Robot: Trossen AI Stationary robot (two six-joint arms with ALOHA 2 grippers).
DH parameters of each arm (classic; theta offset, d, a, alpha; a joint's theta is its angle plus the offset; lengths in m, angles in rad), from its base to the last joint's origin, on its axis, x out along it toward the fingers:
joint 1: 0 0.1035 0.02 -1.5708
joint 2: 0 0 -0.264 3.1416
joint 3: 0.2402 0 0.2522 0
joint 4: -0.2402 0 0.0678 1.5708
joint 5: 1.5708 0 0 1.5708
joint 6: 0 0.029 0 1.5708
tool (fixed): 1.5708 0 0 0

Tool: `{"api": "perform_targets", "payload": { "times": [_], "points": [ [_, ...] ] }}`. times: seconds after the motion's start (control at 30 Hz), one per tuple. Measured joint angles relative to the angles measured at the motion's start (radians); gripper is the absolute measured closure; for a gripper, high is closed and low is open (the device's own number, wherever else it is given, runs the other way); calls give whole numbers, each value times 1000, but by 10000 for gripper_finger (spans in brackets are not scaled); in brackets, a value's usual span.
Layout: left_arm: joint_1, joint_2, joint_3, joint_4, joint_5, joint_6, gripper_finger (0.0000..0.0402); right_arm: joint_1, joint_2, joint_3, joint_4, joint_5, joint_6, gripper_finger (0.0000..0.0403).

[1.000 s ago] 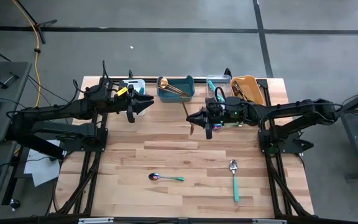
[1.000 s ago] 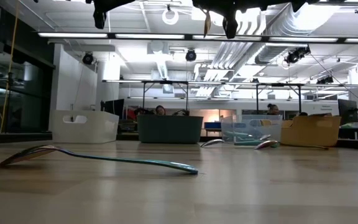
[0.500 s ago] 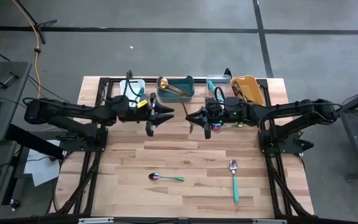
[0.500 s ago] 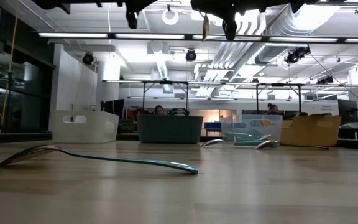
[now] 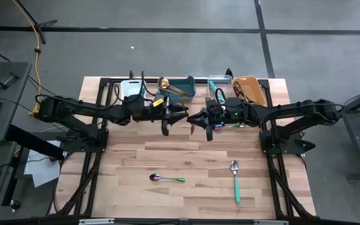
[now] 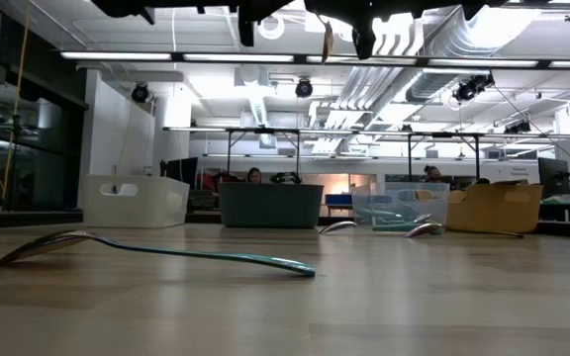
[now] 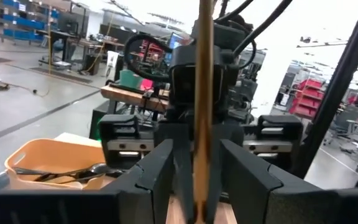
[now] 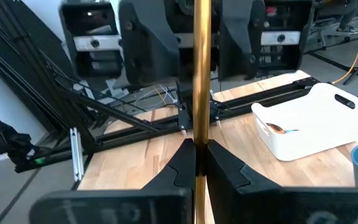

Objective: Sort silverware by color (type)
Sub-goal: Put the gold spoon into the blue bin

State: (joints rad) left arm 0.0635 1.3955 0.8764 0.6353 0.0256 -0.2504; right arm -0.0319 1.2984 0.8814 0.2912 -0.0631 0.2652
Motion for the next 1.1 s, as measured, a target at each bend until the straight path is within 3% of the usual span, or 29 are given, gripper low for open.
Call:
{"api": "perform_targets", "payload": {
  "times": [0.17, 0.33, 0.4, 0.57, 0.7, 0.97, 1.1],
  "points": [
    [0, 1, 1, -8, 19, 36, 290, 0, 0, 0, -17, 0, -5, 394],
    [1, 0, 1, -9, 22, 18, 370, 0, 0, 0, -17, 0, -6, 393],
    [1, 1, 1, -8, 20, 14, 385, 0, 0, 0, -17, -1, -9, 383],
    [3, -1, 1, -18, 11, 22, 385, 0, 0, 0, -16, 1, 32, 339],
    [27, -52, 0, -115, 15, 29, 385, -4, -16, 0, -32, -14, 44, 317],
    [86, -277, 0, -461, -13, 121, 385, -50, -140, 0, -166, -9, 40, 303],
    [87, -378, -9, -530, -25, 131, 385, -62, -198, 0, -259, 10, 39, 302]
  ]
}}
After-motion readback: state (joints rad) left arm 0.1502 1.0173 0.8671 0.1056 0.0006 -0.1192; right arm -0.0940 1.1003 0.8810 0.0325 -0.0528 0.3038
